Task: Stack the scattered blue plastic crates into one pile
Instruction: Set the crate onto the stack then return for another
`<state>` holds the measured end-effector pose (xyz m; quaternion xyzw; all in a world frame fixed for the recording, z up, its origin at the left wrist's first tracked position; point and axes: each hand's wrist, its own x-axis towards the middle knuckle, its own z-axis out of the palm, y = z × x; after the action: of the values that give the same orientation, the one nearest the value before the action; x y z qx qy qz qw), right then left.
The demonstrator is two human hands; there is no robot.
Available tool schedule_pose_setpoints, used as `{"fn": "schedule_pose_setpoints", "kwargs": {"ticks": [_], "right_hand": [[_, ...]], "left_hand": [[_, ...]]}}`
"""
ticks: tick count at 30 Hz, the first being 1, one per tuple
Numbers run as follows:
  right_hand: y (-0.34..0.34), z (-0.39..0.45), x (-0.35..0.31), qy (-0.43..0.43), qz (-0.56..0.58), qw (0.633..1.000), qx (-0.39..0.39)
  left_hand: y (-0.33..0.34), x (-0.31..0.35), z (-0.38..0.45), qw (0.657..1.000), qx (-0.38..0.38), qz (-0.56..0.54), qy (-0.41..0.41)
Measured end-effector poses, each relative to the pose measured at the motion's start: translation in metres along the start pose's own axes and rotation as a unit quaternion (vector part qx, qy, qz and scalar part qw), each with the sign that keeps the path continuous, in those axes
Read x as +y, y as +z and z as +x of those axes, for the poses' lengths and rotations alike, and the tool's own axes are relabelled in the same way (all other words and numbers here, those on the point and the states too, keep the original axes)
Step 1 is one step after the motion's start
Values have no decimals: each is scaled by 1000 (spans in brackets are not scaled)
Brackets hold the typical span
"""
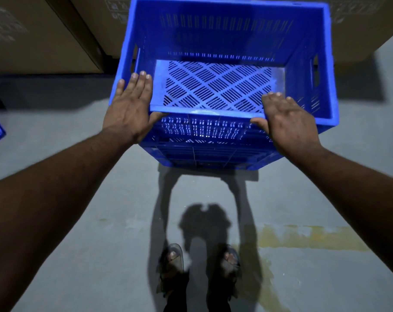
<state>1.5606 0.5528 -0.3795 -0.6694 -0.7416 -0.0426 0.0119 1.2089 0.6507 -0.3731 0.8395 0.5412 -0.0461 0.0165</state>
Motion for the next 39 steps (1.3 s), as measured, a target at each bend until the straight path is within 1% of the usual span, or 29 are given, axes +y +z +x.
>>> {"fn": "schedule_pose_setpoints", "kwargs": {"ticks": [2, 5, 9, 12, 16, 22, 27, 33, 39], "right_hand": [[0, 1, 0, -6, -9, 1000, -5], [-6, 11, 8, -9, -6, 999, -35], [0, 1, 14, -7, 9, 1000, -19], [5, -2, 16, -13, 8, 1000, -18], [-2, 12, 25, -4, -16, 999, -42], [1, -10, 13, 33, -4, 999, -35], [-5, 5, 15, 37, -2, 997, -61], [-4, -15, 4, 47, 17, 998, -48], [-7, 2, 18, 53, -4, 995, -85]], "left_hand": [[1, 1, -6, 1000, -5, 4, 1], [3, 9, -13, 1000, 1, -3, -11], [-1, 9, -6, 1000, -8, -6, -4], [-1, 13, -12, 1000, -6, -3, -26], [5, 21, -24, 999, -8, -13, -38], [0, 9, -9, 999, -13, -23, -19], [3, 8, -17, 999, -18, -23, -27], [-6, -1, -10, 999, -43, -22, -24], [-5, 9, -22, 998, -47, -29, -33]]}}
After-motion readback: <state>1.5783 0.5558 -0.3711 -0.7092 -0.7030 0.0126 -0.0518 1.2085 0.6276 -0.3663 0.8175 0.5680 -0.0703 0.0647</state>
